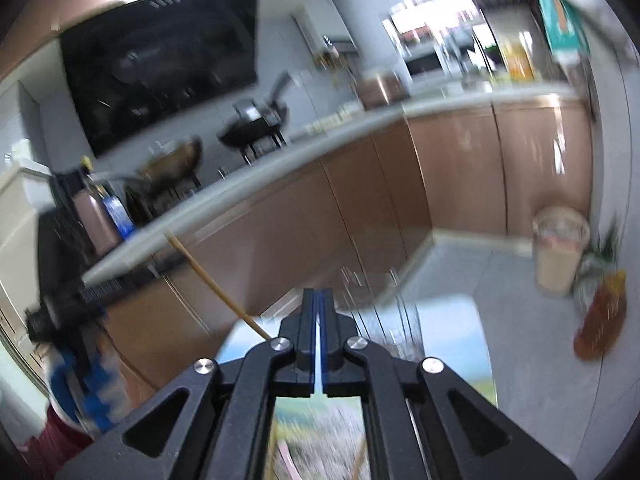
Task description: Organize utensils
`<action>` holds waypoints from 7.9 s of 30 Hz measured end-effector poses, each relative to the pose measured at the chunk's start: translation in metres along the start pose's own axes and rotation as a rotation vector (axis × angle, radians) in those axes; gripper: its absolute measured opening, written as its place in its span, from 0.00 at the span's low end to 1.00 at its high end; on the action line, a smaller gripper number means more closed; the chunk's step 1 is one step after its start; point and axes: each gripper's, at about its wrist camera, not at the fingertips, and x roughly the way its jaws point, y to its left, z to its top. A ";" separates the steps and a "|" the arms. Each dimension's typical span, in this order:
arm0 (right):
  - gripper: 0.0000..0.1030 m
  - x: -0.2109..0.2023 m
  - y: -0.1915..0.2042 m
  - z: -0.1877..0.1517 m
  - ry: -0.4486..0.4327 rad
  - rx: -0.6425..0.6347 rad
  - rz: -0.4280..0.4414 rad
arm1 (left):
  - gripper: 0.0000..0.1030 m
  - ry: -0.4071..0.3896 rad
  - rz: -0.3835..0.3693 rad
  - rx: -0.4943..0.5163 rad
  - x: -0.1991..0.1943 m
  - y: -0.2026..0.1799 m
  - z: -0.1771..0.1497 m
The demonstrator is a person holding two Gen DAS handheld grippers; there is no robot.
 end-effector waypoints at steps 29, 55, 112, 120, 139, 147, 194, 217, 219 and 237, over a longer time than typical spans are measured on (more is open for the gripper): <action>0.17 0.034 -0.112 -0.088 0.123 0.205 -0.048 | 0.05 -0.099 -0.004 0.004 0.030 -0.021 0.048; 0.28 0.066 -0.128 -0.100 0.182 0.231 -0.100 | 0.07 0.076 0.107 0.058 0.143 -0.005 -0.025; 0.23 0.229 -0.181 -0.065 0.612 0.470 -0.605 | 0.27 0.119 0.105 -0.148 0.021 0.156 -0.102; 0.15 0.235 -0.162 -0.068 0.600 0.495 -0.651 | 0.27 0.096 0.125 -0.234 0.004 0.194 -0.109; 0.07 0.158 -0.098 -0.079 0.346 0.437 -0.340 | 0.27 0.074 0.168 -0.182 -0.028 0.170 -0.105; 0.07 0.094 -0.044 -0.072 0.227 0.316 -0.240 | 0.27 0.068 0.155 -0.138 -0.052 0.140 -0.106; 0.22 0.132 0.010 -0.018 -0.293 -0.224 -0.315 | 0.44 0.223 0.206 -0.169 -0.002 0.125 -0.153; 0.40 -0.068 0.054 -0.113 0.004 -0.225 -0.195 | 0.73 0.169 0.347 -0.168 -0.160 0.111 -0.172; 0.40 -0.074 0.055 -0.120 0.027 -0.228 -0.182 | 0.73 0.187 0.349 -0.159 -0.163 0.110 -0.176; 0.39 0.031 0.039 -0.171 0.450 -0.160 -0.086 | 0.54 0.524 0.365 -0.247 -0.058 0.152 -0.215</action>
